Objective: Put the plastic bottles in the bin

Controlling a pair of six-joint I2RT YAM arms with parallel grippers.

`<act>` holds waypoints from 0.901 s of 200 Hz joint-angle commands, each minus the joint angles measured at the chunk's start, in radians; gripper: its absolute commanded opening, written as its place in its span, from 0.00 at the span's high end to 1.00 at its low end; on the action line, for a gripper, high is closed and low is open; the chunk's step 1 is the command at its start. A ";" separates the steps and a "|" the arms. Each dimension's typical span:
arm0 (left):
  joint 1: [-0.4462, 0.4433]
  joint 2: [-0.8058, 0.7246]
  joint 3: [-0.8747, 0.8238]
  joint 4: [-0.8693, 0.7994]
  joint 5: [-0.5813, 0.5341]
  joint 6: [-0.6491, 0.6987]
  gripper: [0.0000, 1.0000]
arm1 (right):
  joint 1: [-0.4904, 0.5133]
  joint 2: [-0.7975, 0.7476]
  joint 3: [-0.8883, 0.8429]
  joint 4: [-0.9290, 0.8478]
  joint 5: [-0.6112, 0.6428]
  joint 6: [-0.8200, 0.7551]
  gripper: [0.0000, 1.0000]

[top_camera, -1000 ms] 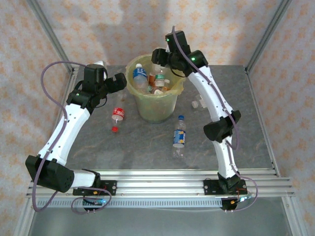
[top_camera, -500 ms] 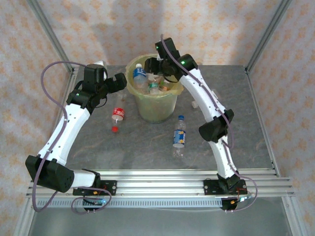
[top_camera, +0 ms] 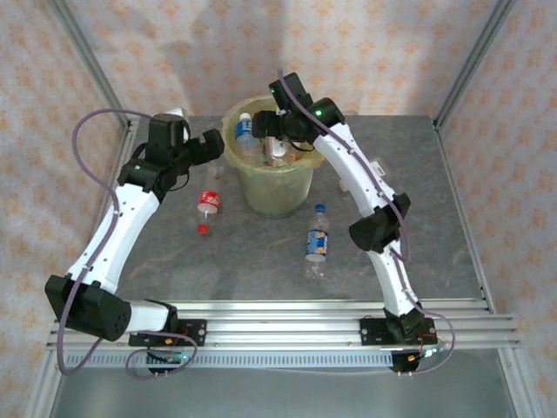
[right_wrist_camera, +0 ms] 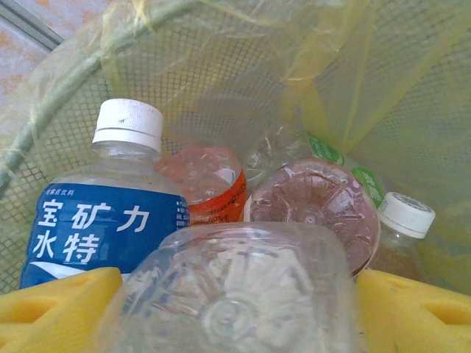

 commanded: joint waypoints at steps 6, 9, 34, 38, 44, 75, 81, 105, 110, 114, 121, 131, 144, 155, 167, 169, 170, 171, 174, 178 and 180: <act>0.004 -0.009 -0.014 0.009 -0.004 -0.006 0.00 | 0.006 -0.034 0.036 -0.019 0.040 -0.016 0.18; 0.004 -0.009 -0.014 0.009 -0.004 -0.006 0.00 | 0.006 -0.037 0.036 -0.018 0.039 -0.016 0.18; 0.004 -0.008 -0.012 0.008 -0.003 -0.006 0.00 | 0.006 -0.057 0.036 -0.019 0.028 -0.012 0.18; 0.006 -0.009 -0.012 0.007 -0.004 -0.006 0.00 | 0.007 -0.061 0.036 -0.020 0.027 -0.014 0.18; 0.005 -0.010 -0.012 0.007 -0.004 -0.006 0.00 | 0.006 -0.068 0.035 -0.020 0.023 -0.013 0.18; 0.004 -0.007 -0.012 0.009 -0.002 -0.008 0.00 | 0.008 -0.098 0.033 -0.014 0.023 -0.019 0.18; 0.005 -0.007 -0.013 0.010 -0.001 -0.008 0.00 | 0.009 -0.104 0.033 -0.012 0.028 -0.020 0.18; 0.004 -0.005 -0.014 0.010 -0.001 -0.008 0.00 | 0.009 -0.114 0.025 -0.008 0.056 -0.023 0.23; 0.005 -0.005 -0.014 0.011 -0.002 -0.008 0.00 | 0.009 -0.114 0.023 -0.008 0.062 -0.025 0.24; 0.005 -0.004 -0.014 0.010 -0.002 -0.008 0.00 | 0.009 -0.113 0.021 -0.009 0.068 -0.026 0.25; 0.004 -0.005 -0.013 0.011 -0.002 -0.007 0.00 | 0.009 -0.112 0.018 -0.010 0.077 -0.027 0.26; 0.004 -0.004 -0.014 0.010 -0.001 -0.006 0.00 | 0.009 -0.106 0.010 -0.013 0.094 -0.029 0.28; 0.004 -0.003 -0.014 0.010 0.000 -0.007 0.00 | 0.009 -0.093 0.008 -0.026 0.120 -0.029 0.32; 0.004 -0.003 -0.014 0.010 0.000 -0.006 0.00 | 0.009 -0.081 0.008 -0.040 0.143 -0.027 0.34; 0.004 -0.004 -0.014 0.010 -0.001 -0.006 0.00 | 0.009 -0.071 0.008 -0.058 0.177 -0.023 0.35; 0.004 -0.002 -0.015 0.010 -0.001 -0.006 0.00 | 0.009 -0.070 0.008 -0.061 0.184 -0.023 0.36; 0.005 -0.002 -0.015 0.010 -0.001 -0.006 0.00 | 0.009 -0.070 0.008 -0.063 0.188 -0.023 0.36; 0.005 -0.003 -0.015 0.009 -0.001 -0.006 0.00 | 0.009 -0.069 0.008 -0.064 0.191 -0.022 0.36; 0.005 -0.003 -0.015 0.010 -0.001 -0.006 0.00 | 0.009 -0.068 0.008 -0.069 0.201 -0.023 0.36; 0.004 -0.003 -0.015 0.010 -0.001 -0.006 0.00 | 0.009 -0.066 0.008 -0.075 0.212 -0.022 0.36; 0.004 -0.004 -0.015 0.010 -0.001 -0.006 0.00 | 0.009 -0.065 0.009 -0.078 0.218 -0.023 0.36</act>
